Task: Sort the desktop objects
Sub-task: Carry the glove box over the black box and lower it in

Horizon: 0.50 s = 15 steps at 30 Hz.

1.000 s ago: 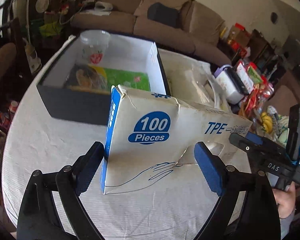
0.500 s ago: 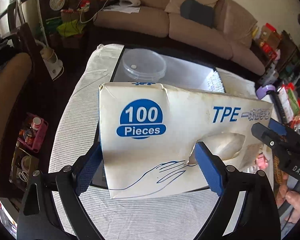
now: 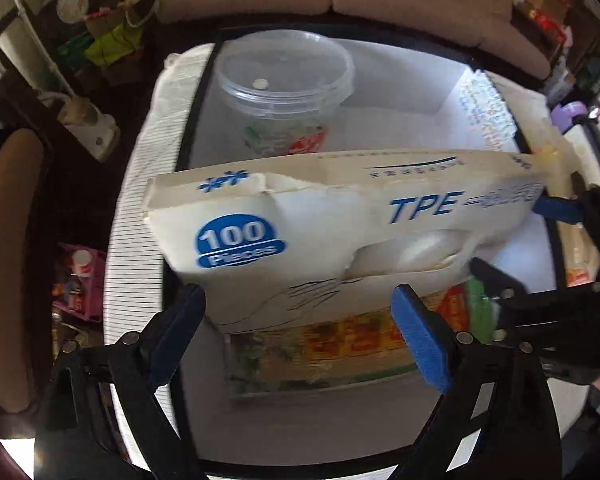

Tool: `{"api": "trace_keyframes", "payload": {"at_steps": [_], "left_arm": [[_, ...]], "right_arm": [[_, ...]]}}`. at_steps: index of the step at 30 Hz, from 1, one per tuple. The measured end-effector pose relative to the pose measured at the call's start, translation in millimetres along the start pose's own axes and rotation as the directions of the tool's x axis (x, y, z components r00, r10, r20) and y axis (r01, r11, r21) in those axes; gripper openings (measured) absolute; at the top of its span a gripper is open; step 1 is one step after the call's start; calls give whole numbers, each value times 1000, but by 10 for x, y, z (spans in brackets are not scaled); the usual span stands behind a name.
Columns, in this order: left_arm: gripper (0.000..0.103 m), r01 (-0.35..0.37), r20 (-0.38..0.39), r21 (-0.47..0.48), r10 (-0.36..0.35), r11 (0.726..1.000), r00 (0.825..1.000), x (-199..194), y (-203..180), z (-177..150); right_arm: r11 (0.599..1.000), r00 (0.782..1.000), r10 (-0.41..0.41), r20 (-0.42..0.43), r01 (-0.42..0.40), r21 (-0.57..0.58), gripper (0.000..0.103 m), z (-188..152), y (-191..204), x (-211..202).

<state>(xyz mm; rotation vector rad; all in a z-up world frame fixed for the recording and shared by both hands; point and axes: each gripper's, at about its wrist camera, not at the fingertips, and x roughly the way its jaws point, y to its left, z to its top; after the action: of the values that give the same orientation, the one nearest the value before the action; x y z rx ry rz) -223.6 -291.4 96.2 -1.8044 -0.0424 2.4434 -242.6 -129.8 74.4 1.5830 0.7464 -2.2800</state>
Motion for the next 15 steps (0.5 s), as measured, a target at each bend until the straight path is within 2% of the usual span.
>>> {"api": "trace_keyframes", "payload": {"at_steps": [2,4,6,11,13,15], "left_arm": [[93,1,-21,-2,-1,1000,1000,21,-27,34],[93,-26,12,19,26,999,1000,-34,-58,42],[93,7,60,-8,-6,1000,998,-144,-2,31],[94,136,215,-101,-112,986,970,-399,232,44],[94,125,256,-101,-96,987,962,-435,250,169],[94,114,267,-82,-89,990,960,-430,239,329]], "right_arm": [[999,1000,-22,-22,21,-38,87,29,23,31],[999,999,-13,-30,12,-40,87,36,-8,27],[999,1000,7,-24,-8,-33,87,36,-80,-12],[996,995,67,77,-71,48,87,113,-336,-210],[990,986,109,128,-119,71,87,201,-398,-248],[986,983,120,140,-134,94,87,289,-456,-214]]}}
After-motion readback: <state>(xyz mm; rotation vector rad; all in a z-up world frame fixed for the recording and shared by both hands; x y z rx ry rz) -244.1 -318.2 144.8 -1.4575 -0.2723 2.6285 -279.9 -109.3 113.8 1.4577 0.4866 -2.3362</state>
